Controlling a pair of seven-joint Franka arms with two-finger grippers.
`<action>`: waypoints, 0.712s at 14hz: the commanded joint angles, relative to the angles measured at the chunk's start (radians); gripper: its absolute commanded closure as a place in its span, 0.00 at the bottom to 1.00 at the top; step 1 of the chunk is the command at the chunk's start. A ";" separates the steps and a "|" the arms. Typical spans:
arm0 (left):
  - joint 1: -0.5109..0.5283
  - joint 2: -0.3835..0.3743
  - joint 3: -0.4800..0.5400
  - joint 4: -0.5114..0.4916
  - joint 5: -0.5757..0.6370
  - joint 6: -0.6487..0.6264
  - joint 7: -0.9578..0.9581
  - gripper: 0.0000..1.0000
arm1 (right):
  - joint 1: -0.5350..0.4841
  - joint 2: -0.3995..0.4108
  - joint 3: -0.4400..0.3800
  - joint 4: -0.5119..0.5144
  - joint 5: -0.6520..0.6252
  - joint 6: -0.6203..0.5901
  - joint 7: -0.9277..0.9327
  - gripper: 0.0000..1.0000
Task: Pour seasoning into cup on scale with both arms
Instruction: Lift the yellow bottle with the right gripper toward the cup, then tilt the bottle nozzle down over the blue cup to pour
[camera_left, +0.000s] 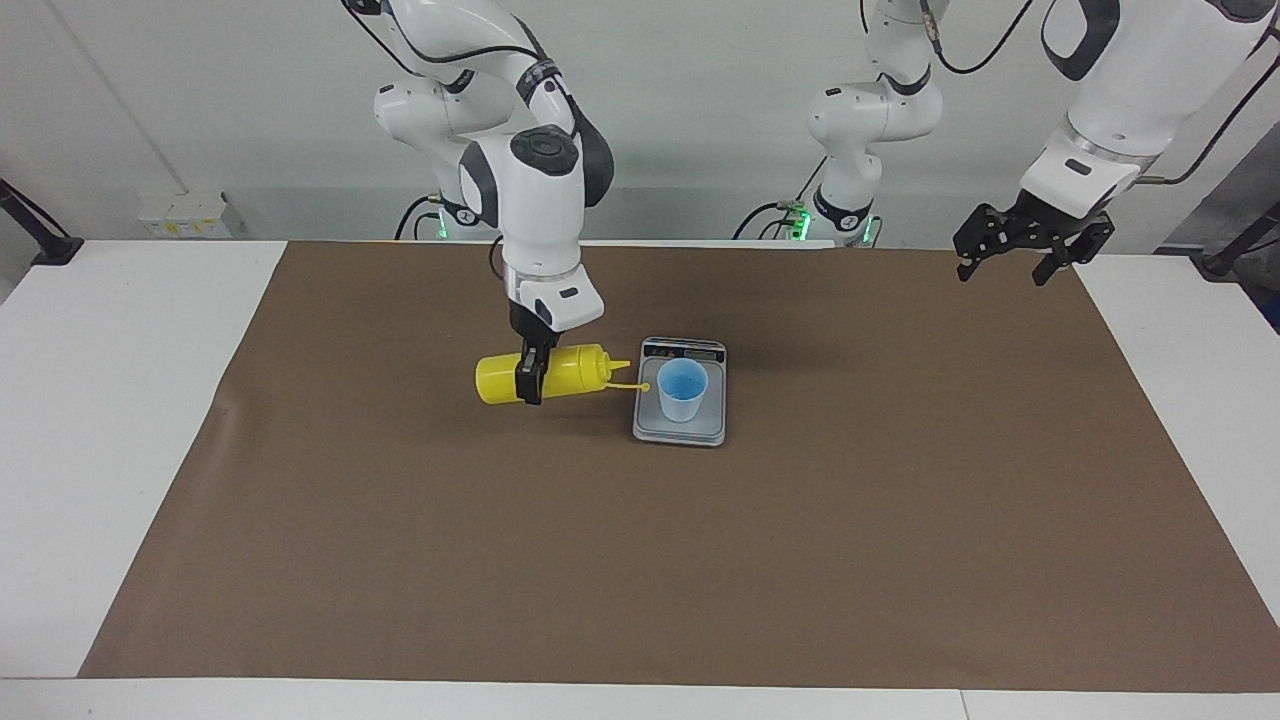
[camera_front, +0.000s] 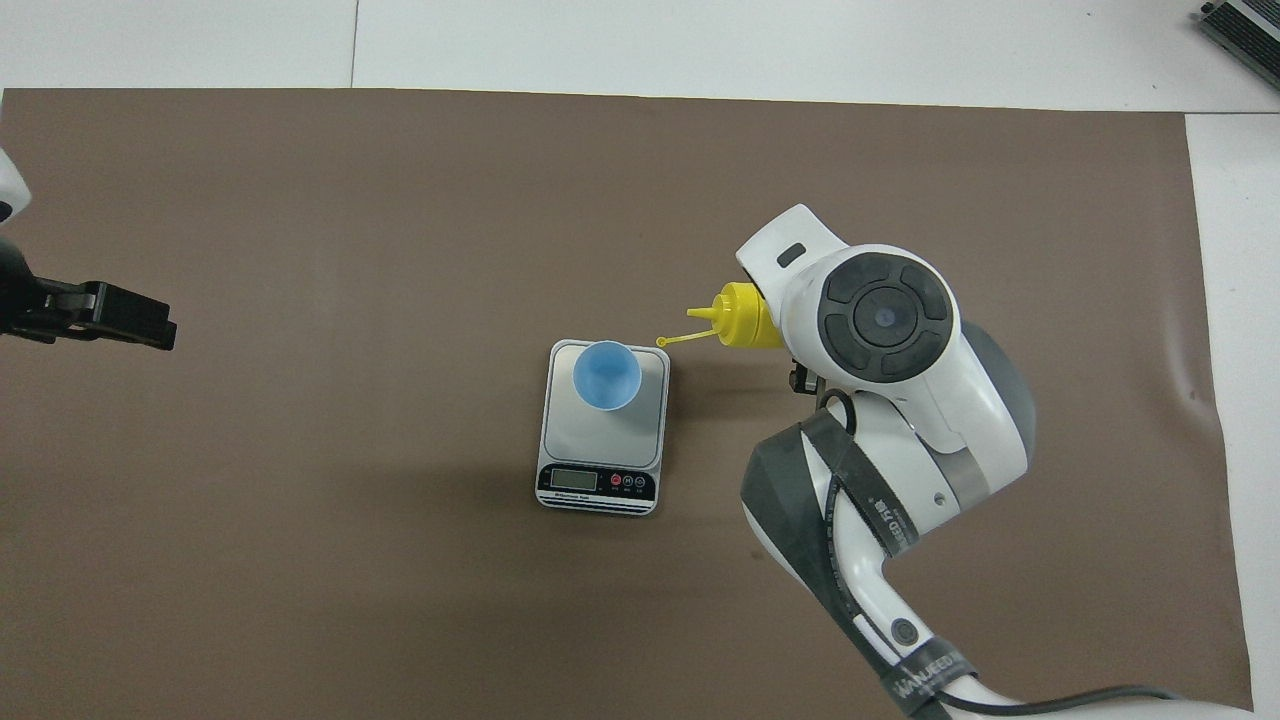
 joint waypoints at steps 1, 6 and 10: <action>0.007 -0.014 -0.006 -0.021 0.016 0.016 0.011 0.00 | 0.030 0.023 0.004 0.045 -0.132 -0.042 0.010 1.00; 0.007 -0.014 -0.007 -0.021 0.016 0.018 0.014 0.00 | 0.097 0.070 0.007 0.053 -0.397 -0.036 -0.001 1.00; 0.007 -0.014 -0.007 -0.021 0.016 0.023 0.017 0.00 | 0.162 0.121 0.017 0.069 -0.545 -0.031 0.000 1.00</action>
